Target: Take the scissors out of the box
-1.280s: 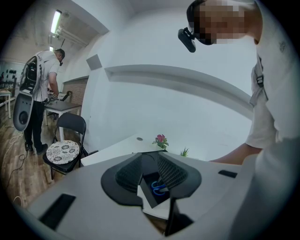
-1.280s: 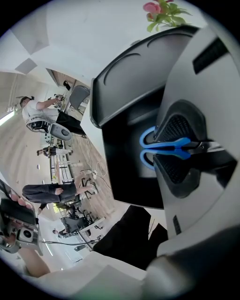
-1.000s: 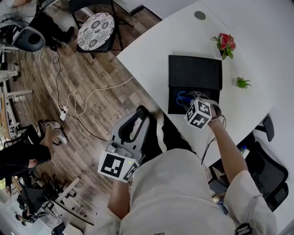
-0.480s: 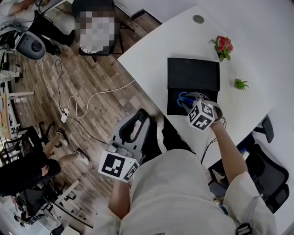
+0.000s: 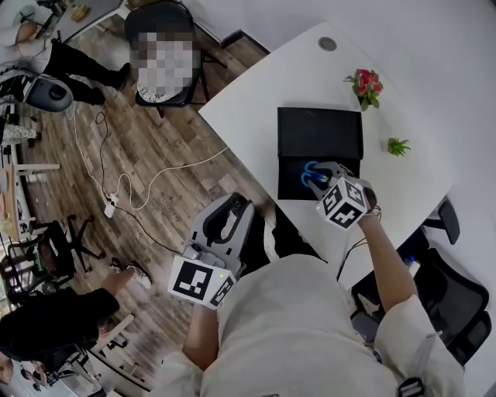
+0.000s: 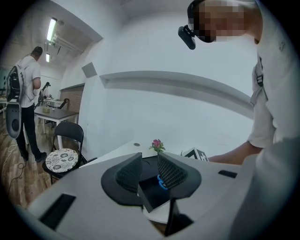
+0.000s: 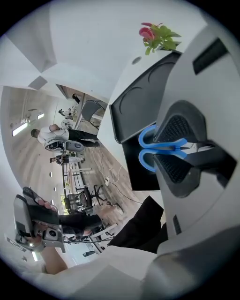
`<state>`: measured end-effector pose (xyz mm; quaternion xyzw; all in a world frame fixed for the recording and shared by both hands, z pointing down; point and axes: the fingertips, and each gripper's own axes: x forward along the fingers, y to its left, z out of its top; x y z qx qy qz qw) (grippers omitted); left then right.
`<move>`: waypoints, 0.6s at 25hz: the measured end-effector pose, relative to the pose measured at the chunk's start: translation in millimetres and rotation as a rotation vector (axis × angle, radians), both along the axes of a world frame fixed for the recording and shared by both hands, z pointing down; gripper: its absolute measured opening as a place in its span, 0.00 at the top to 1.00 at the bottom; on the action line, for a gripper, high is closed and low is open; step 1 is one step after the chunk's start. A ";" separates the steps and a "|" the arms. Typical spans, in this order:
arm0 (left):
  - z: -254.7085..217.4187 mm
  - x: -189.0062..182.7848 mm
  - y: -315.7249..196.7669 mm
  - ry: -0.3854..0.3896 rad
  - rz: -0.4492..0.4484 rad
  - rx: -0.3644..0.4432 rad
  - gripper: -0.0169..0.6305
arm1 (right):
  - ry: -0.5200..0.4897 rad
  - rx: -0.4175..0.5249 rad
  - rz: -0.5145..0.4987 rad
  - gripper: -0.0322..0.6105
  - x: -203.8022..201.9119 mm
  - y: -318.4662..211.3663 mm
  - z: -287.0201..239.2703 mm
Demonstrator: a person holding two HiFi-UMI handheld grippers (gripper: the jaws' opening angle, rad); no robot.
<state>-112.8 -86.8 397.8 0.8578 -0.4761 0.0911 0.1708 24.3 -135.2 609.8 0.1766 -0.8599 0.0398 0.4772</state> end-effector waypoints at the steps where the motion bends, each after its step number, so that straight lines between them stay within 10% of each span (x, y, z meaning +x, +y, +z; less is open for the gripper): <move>1: -1.0 1.1 0.4 -0.001 0.002 0.003 0.80 | -0.008 0.004 0.008 0.81 1.1 -0.4 -2.6; 15: -18.5 17.8 -6.7 -0.015 0.052 0.055 0.80 | -0.153 0.070 0.100 0.81 9.4 -9.2 -58.1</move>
